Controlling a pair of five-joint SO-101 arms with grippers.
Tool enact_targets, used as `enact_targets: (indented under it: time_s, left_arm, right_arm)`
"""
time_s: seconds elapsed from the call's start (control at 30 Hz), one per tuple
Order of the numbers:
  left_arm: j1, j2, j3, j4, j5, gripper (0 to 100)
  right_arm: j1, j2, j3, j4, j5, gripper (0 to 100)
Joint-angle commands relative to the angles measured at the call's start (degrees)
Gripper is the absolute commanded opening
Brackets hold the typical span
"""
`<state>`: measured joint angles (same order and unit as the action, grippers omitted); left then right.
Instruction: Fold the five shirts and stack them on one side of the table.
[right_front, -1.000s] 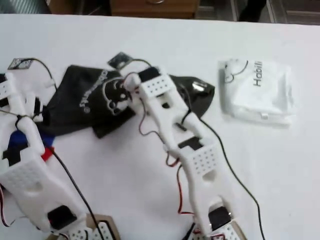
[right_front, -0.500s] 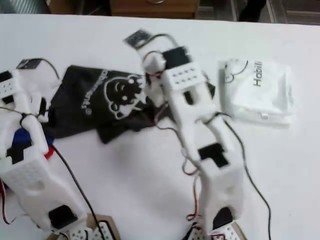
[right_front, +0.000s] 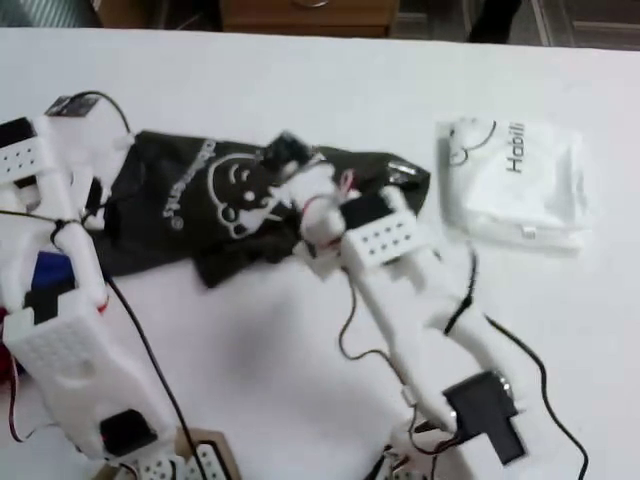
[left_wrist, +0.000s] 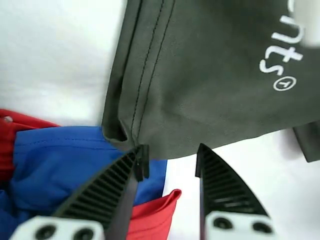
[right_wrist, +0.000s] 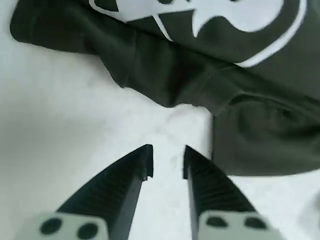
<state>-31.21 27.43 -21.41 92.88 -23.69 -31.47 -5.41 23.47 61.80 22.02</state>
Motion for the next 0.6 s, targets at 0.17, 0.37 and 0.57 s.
enact_targets:
  time_s: [0.17,0.37,0.57]
  left_arm:
    - [-0.62,-0.44,-1.98,0.62,0.62,18]
    - [-1.49,-0.88,-2.33,0.62,2.46,18]
    - [-1.32,-0.70,-2.24,0.62,2.46,18]
  right_arm:
    - [-7.52,17.10,-10.20,-6.11,-1.05,16.3]
    - [-5.93,30.90,-20.57,-5.67,-1.05,18.4]
    - [-4.79,36.18,-30.33,0.57,-1.05,11.6]
